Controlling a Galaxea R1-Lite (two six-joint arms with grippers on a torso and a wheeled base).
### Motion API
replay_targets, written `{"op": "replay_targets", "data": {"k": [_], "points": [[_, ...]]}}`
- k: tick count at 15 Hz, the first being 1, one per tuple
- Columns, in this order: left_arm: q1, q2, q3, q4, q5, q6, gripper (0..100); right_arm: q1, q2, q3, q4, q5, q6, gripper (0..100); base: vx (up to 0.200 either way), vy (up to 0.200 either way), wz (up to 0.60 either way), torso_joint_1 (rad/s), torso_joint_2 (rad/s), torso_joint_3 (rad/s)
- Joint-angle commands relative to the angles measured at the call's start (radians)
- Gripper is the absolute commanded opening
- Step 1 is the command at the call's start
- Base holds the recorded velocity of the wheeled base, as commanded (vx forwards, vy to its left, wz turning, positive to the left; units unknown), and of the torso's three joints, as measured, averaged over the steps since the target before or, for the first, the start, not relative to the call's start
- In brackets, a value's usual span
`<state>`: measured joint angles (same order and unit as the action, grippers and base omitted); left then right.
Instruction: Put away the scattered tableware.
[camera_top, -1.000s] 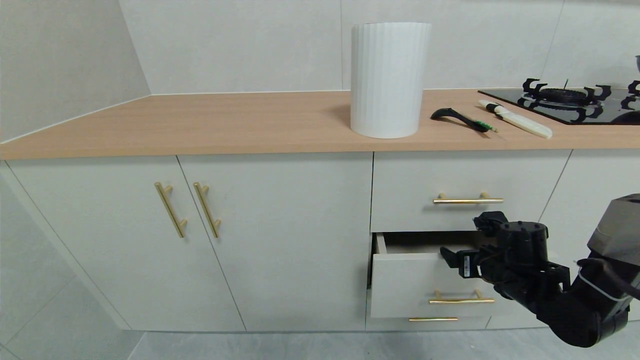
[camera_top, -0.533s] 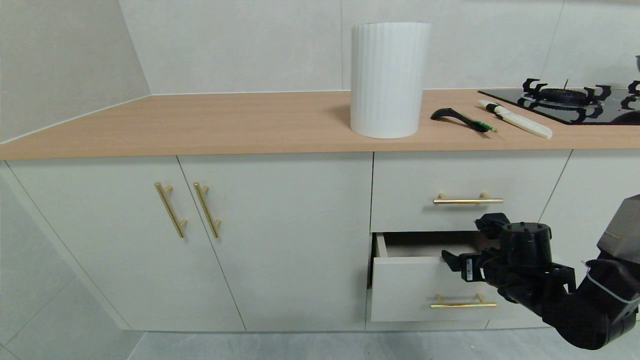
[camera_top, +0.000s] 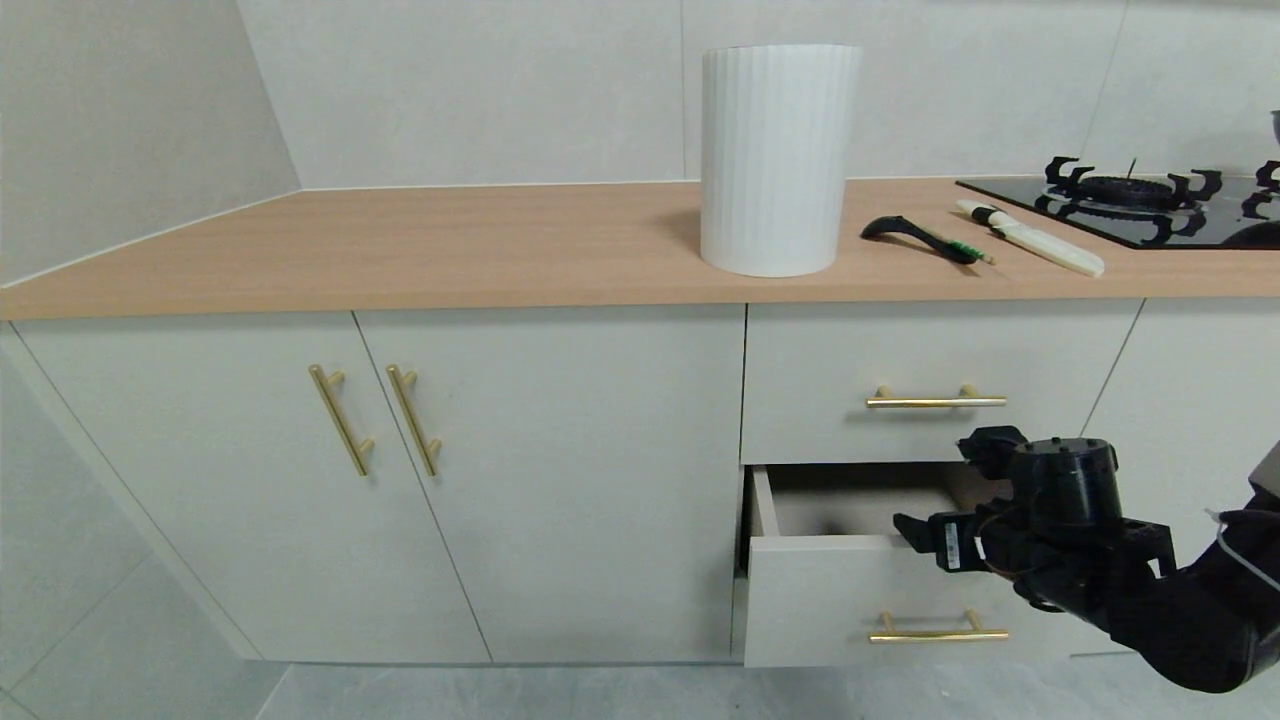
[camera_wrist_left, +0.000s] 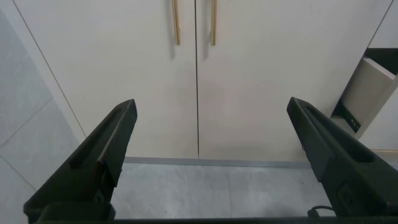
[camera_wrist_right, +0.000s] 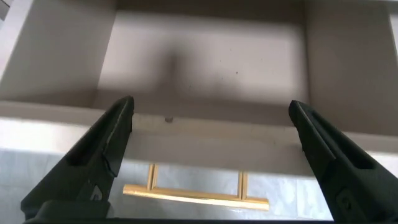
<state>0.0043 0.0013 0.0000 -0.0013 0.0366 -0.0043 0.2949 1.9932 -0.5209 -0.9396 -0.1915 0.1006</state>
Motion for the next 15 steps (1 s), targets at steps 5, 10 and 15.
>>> {"op": "replay_targets", "data": {"k": [5,10,15], "points": [[0.0,0.0,0.0,0.0,0.0,0.0,100,0.004,-0.086,-0.021,0.186,0.015,0.001,100,0.0,0.0,0.0,0.0,0.0,0.0],[0.0,0.0,0.0,0.0,0.0,0.0,100,0.007,-0.097,-0.024,0.243,0.032,0.001,100,0.0,0.0,0.0,0.0,0.0,0.0],[0.0,0.0,0.0,0.0,0.0,0.0,100,0.012,-0.12,-0.056,0.421,0.038,-0.002,100,0.0,0.0,0.0,0.0,0.0,0.0]]}}
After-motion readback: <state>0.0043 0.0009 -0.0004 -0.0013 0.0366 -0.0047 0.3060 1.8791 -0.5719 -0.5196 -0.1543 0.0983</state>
